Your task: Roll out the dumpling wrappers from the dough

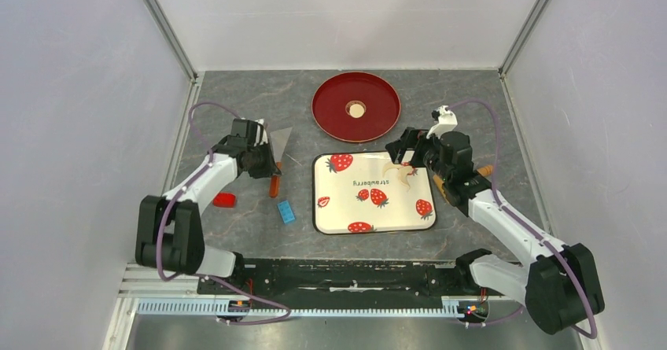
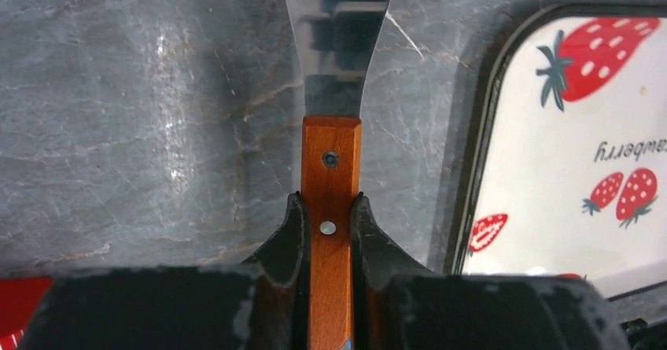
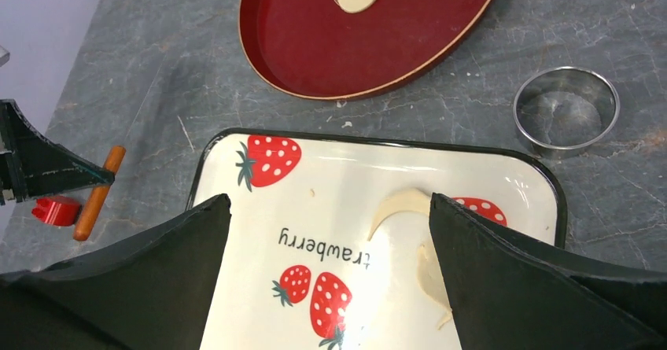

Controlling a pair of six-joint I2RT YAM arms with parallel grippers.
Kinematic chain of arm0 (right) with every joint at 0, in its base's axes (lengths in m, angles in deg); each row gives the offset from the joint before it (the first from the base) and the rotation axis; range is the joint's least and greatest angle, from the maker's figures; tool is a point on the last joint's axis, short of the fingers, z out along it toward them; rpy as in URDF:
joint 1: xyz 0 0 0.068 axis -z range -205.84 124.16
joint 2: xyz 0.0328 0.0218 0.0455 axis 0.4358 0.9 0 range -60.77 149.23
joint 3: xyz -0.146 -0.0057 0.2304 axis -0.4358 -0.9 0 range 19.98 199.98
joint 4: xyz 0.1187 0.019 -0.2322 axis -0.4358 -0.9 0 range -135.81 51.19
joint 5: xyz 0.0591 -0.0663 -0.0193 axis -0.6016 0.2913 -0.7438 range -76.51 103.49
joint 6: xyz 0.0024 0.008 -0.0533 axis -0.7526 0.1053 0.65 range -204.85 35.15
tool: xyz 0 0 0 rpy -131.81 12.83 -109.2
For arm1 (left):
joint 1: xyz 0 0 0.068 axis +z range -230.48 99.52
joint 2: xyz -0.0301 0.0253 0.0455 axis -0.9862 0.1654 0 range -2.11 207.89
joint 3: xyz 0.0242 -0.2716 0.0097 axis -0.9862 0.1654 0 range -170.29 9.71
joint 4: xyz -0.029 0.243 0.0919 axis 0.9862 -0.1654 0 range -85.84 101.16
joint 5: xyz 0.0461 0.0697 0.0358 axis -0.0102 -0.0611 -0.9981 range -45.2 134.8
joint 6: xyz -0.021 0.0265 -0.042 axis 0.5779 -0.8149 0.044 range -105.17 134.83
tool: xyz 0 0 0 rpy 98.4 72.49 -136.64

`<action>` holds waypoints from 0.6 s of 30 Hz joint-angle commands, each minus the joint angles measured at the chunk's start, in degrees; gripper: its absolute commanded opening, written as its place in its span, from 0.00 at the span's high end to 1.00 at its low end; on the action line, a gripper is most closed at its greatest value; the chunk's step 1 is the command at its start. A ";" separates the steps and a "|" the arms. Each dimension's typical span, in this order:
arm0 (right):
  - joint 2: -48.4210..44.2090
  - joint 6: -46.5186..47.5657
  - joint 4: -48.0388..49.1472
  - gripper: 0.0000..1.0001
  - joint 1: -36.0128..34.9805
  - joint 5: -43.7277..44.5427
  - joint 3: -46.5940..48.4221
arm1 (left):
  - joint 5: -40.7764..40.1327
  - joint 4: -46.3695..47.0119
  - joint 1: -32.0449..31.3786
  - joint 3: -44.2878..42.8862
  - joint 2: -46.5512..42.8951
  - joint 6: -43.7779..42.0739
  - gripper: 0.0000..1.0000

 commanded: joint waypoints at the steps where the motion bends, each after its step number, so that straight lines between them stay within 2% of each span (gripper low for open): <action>1: 1.68 1.52 0.74 0.02 0.52 0.09 -0.34 | -3.78 1.12 0.65 -5.41 5.16 1.99 0.98; 7: 3.16 1.88 0.32 0.02 1.05 -0.85 -0.34 | -3.46 -0.21 1.19 -9.56 12.48 1.40 0.98; 15: 3.88 2.08 -1.10 0.02 2.18 -2.17 0.23 | -6.31 -2.88 1.63 -13.24 17.04 0.00 0.98; 18: 4.12 2.06 -1.51 0.02 2.23 -2.58 0.54 | -4.73 -4.55 1.81 -14.78 18.57 -1.37 0.93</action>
